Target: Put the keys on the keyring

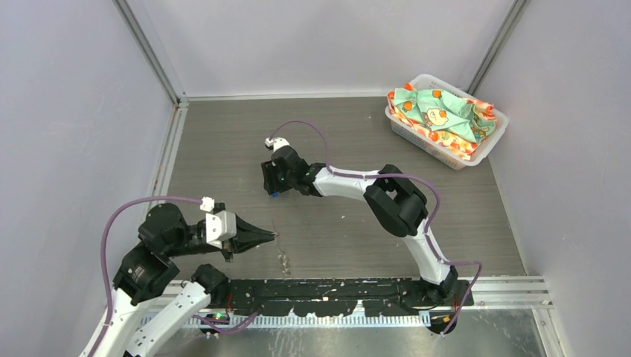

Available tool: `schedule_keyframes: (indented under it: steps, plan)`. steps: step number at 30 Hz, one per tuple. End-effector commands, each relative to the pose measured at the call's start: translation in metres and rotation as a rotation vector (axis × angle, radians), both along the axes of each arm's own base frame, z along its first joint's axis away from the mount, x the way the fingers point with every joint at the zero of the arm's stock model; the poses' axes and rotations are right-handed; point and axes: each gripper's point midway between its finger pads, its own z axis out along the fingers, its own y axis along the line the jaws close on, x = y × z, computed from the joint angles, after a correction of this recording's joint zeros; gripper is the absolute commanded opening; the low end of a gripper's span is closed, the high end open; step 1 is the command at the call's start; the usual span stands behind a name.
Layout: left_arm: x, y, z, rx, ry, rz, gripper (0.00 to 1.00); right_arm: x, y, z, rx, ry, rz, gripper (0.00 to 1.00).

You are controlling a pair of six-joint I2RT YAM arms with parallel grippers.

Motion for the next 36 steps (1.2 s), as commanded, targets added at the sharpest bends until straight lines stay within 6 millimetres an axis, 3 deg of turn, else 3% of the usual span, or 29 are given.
schedule_keyframes:
  steps: [1,14,28,31,36]
  plan:
    - [-0.011,0.001,0.022,-0.055,-0.052,-0.037,0.0,0.021,-0.005,0.01,-0.016,-0.053,-0.112,0.55]
    - [-0.014,0.001,0.025,-0.059,-0.073,-0.057,0.0,0.025,0.009,0.001,0.011,-0.016,-0.12,0.41]
    - [-0.014,0.002,0.028,-0.062,-0.098,-0.054,0.0,0.023,0.012,-0.012,-0.008,0.026,-0.115,0.36]
    - [-0.014,0.002,0.028,-0.062,-0.1,-0.053,0.0,0.022,0.015,-0.013,-0.001,0.032,-0.107,0.3]
    - [-0.013,0.003,0.026,-0.052,-0.102,-0.046,0.0,0.019,0.018,-0.013,0.006,0.046,-0.088,0.1]
